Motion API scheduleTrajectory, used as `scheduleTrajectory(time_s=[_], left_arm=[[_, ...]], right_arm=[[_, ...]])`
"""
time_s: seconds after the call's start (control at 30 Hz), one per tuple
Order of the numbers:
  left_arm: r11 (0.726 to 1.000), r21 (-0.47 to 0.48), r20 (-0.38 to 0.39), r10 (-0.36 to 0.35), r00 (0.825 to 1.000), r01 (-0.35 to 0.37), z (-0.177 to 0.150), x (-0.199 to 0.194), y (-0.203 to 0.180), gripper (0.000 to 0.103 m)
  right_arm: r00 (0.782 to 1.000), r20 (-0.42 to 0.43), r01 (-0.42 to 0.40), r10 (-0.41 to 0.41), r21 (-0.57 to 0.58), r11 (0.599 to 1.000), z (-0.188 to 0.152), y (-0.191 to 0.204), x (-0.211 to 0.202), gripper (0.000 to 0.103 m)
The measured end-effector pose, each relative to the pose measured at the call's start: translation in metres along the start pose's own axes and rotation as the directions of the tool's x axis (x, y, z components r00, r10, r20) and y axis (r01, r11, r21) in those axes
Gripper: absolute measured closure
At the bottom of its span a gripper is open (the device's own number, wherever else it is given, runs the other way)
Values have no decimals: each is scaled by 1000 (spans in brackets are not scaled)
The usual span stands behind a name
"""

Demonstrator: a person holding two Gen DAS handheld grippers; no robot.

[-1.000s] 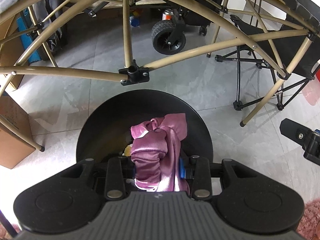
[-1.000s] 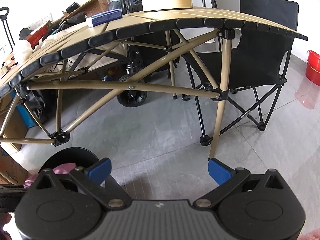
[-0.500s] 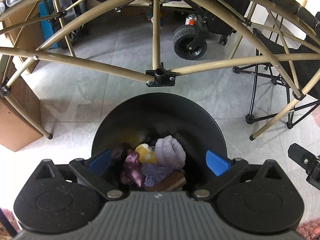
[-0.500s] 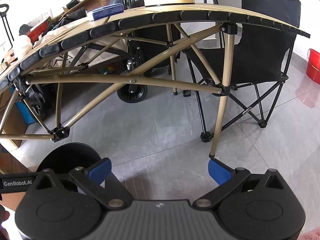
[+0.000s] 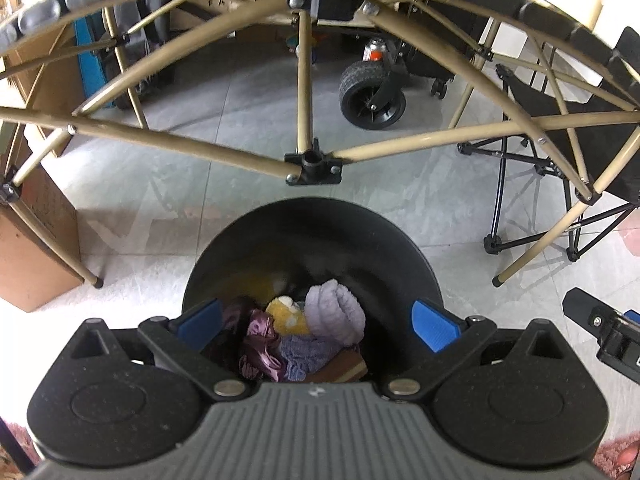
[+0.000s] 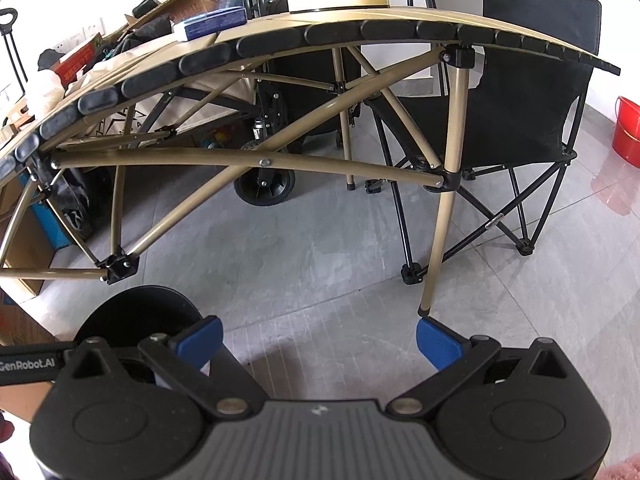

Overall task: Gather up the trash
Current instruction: 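Raise both tools from the bin back up to the table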

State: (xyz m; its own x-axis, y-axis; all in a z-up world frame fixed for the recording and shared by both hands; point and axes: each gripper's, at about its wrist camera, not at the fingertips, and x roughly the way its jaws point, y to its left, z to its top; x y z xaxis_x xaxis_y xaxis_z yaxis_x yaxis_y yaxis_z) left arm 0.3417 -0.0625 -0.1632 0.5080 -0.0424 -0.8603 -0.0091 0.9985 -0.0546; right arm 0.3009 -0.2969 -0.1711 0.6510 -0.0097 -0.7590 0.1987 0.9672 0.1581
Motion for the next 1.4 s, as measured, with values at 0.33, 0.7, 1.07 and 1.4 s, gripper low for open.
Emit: scheduleTrajectory(time_s=[0.33, 0.7, 1.07, 1.4], left_arm=[[1000, 9, 117, 6, 993, -7, -2, -34, 4, 0], [1000, 17, 328, 19, 944, -26, -3, -92, 7, 0], [999, -15, 468, 48, 882, -47, 15, -142, 18, 0], [995, -93, 576, 80, 813, -32, 46, -182, 36, 0]], right_arm=[[996, 78, -41, 40, 9, 999, 8, 1, -24, 0], [974, 209, -84, 87, -25, 996, 20, 10, -67, 0], [928, 350, -104, 124, -75, 992, 46, 20, -107, 0], [873, 461, -135, 160, -88, 987, 89, 33, -129, 0]])
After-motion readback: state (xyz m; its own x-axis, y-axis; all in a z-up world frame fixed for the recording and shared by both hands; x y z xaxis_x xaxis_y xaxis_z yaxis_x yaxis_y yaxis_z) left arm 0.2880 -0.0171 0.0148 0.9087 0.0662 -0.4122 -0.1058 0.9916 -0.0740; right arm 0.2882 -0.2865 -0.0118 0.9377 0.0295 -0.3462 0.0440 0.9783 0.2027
